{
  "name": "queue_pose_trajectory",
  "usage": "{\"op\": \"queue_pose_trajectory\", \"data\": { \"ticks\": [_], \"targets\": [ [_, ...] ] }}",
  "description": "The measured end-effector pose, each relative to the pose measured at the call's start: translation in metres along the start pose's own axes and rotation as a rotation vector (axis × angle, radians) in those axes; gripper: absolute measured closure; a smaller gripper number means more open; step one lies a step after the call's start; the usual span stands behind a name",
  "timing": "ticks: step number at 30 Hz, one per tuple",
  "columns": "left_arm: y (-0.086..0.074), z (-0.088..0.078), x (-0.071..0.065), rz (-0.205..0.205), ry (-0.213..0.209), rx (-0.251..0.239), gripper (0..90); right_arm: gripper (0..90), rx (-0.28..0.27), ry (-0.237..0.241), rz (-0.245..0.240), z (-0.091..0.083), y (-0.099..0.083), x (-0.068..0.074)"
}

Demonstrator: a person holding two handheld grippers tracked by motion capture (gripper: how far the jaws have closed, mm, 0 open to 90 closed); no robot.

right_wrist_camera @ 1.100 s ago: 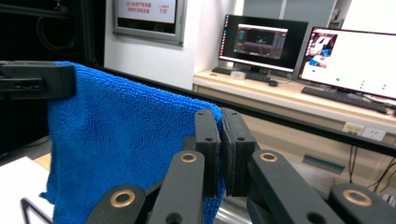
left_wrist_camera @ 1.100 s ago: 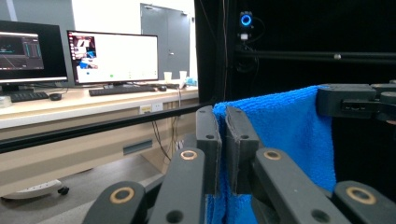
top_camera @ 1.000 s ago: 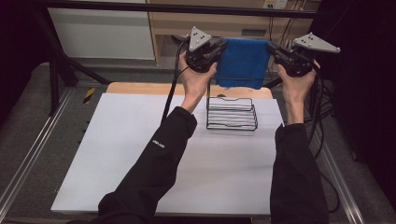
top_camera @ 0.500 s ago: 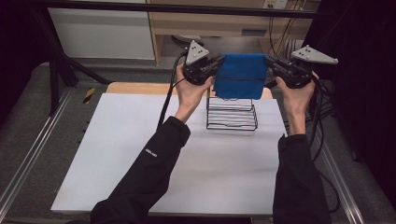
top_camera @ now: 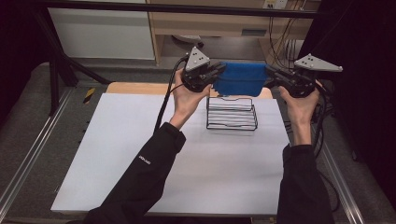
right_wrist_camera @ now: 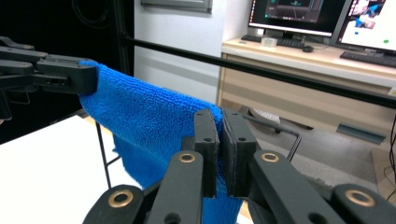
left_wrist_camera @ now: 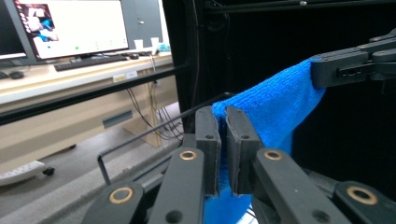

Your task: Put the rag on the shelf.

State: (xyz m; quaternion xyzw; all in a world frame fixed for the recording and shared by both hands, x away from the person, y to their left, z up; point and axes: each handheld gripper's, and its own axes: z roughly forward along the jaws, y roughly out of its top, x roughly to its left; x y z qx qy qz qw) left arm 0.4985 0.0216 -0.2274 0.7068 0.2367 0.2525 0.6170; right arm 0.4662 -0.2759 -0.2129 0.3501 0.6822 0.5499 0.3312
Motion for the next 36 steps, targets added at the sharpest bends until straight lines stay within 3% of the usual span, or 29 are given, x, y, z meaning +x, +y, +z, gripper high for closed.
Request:
{"op": "queue_pose_trajectory", "data": {
  "ticks": [16, 22, 26, 28, 32, 36],
  "targets": [
    [-0.013, -0.002, -0.005, -0.002, -0.036, 0.112, 81.0, 85.5, 0.051, 0.032, -0.023, 0.0, -0.022, 0.001],
    [0.003, -0.01, -0.002, -0.04, -0.058, 0.09, 71.7, 85.4, 0.051, 0.044, -0.023, 0.0, -0.029, 0.001],
    [0.015, -0.012, -0.001, -0.059, -0.065, 0.084, 73.5, 85.2, 0.05, 0.051, -0.035, 0.0, -0.031, 0.001],
    [0.017, -0.01, -0.002, -0.055, -0.064, 0.107, 77.7, 85.0, 0.05, 0.055, -0.038, 0.001, -0.032, 0.002],
    [0.009, -0.003, -0.003, -0.067, -0.099, 0.21, 87.5, 84.3, 0.048, 0.061, -0.043, 0.001, -0.034, 0.003],
    [-0.003, 0.002, -0.005, -0.056, -0.121, 0.273, 89.8, 82.2, 0.054, 0.07, -0.046, 0.0, -0.036, 0.002]
  ]
}}
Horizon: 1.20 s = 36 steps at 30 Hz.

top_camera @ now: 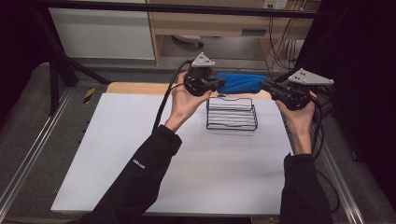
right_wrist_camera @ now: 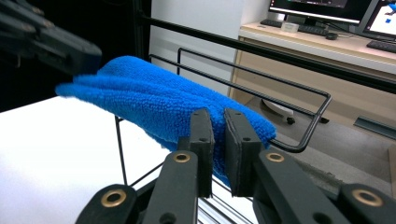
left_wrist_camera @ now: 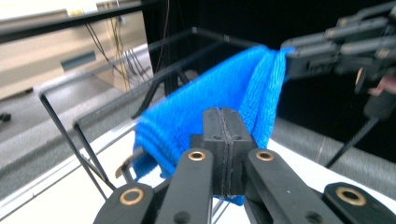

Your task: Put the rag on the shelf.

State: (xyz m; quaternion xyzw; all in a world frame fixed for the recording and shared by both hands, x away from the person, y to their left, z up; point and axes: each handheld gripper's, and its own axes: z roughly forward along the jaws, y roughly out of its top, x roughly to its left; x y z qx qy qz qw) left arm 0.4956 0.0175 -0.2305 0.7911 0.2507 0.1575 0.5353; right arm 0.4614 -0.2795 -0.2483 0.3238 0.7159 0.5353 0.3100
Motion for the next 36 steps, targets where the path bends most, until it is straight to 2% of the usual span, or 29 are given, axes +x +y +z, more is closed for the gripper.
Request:
{"op": "queue_pose_trajectory", "data": {
  "ticks": [5, 10, 15, 17, 19, 22, 24, 28, 31, 36],
  "targets": [
    [-0.007, 0.005, 0.0, 0.0, -0.002, 0.018, 89.9, 77.6, 0.005, 0.004, 0.003, 0.001, -0.001, 0.001],
    [-0.014, 0.011, -0.001, 0.014, 0.014, 0.031, 89.9, 66.6, -0.003, 0.019, 0.027, -0.003, 0.003, 0.003],
    [-0.021, 0.017, -0.003, 0.038, 0.027, 0.045, 90.0, 60.6, -0.034, 0.03, 0.044, -0.005, 0.01, 0.007],
    [-0.024, 0.019, -0.003, 0.037, 0.03, 0.046, 90.0, 63.4, -0.034, 0.043, 0.053, -0.005, 0.012, 0.009],
    [-0.027, 0.02, -0.002, 0.037, 0.032, 0.046, 90.0, 73.0, -0.002, 0.055, 0.061, -0.003, 0.01, 0.01],
    [-0.031, 0.022, -0.001, 0.031, 0.03, 0.039, 90.0, 84.4, 0.041, 0.068, 0.081, 0.001, -0.001, 0.01],
    [-0.034, 0.022, 0.0, 0.032, 0.031, 0.037, 90.0, 88.7, 0.064, 0.063, 0.093, 0.004, -0.011, 0.009],
    [-0.036, 0.025, 0.001, 0.033, 0.037, 0.035, 89.9, 90.0, 0.101, 0.021, 0.106, 0.01, -0.029, 0.006],
    [-0.037, 0.028, 0.002, 0.036, 0.04, 0.028, 89.9, 90.0, 0.1, -0.015, 0.121, 0.014, -0.037, 0.002],
    [-0.038, 0.029, 0.002, 0.035, 0.04, 0.026, 89.8, 88.4, 0.075, -0.014, 0.138, 0.015, -0.042, -0.001]
  ]
}}
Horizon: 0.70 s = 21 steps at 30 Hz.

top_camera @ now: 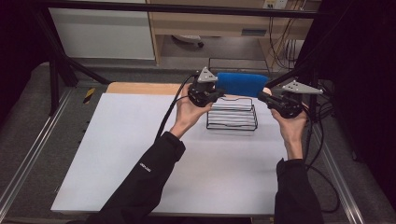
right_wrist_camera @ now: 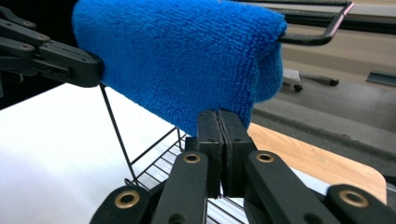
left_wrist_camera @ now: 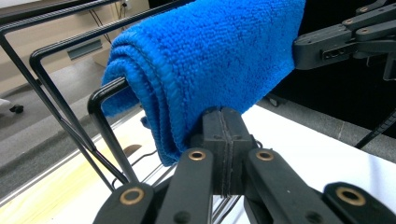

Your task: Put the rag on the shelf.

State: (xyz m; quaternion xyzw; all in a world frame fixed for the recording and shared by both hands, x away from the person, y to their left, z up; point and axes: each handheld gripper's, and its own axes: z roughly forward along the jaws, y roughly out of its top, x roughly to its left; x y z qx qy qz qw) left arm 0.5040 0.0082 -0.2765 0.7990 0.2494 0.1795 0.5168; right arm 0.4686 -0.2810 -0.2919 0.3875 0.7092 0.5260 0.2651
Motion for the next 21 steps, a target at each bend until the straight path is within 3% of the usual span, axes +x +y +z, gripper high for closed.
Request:
{"op": "queue_pose_trajectory", "data": {
  "ticks": [9, 14, 17, 21],
  "targets": [
    [-0.003, -0.019, 0.001, -0.032, 0.004, 0.0, 77.5, 73.6, -0.036, 0.044, -0.02, -0.016, 0.008, 0.013],
    [-0.009, -0.034, 0.003, -0.052, 0.023, 0.038, 62.2, 58.6, -0.034, 0.071, 0.016, -0.023, 0.013, 0.023],
    [-0.017, -0.044, 0.004, -0.07, 0.032, 0.034, 55.8, 49.8, -0.032, 0.079, 0.034, -0.025, 0.013, 0.029],
    [-0.029, -0.058, 0.004, -0.065, 0.044, 0.049, 47.1, 38.3, -0.014, 0.098, 0.059, -0.025, 0.01, 0.039]
  ]
}}
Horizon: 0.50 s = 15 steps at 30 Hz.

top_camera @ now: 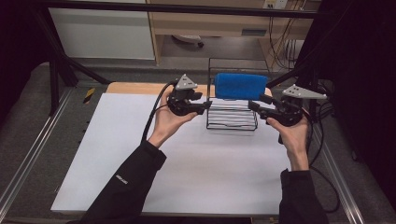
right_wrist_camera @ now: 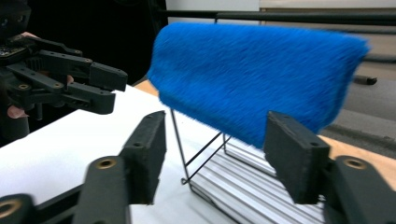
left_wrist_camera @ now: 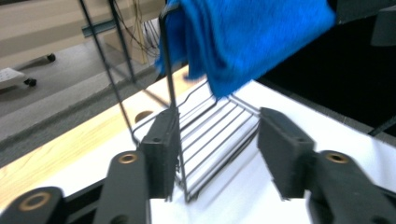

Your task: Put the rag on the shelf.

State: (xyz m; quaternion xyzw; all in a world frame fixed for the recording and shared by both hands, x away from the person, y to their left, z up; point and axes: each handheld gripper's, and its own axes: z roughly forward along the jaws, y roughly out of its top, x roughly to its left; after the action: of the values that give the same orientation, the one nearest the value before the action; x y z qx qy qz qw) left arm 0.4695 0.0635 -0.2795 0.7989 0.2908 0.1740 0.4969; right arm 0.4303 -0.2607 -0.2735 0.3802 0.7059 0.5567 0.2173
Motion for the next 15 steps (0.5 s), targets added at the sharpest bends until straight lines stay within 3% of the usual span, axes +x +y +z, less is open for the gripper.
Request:
{"op": "queue_pose_trajectory", "data": {
  "ticks": [8, 15],
  "targets": [
    [-0.036, -0.029, 0.004, 0.024, 0.023, 0.033, 31.9, 21.0, 0.033, 0.022, 0.001, 0.005, -0.017, 0.019],
    [-0.082, -0.054, 0.013, 0.006, 0.06, 0.07, 19.8, 12.3, 0.094, 0.048, 0.0, 0.013, -0.042, 0.032]
  ]
}}
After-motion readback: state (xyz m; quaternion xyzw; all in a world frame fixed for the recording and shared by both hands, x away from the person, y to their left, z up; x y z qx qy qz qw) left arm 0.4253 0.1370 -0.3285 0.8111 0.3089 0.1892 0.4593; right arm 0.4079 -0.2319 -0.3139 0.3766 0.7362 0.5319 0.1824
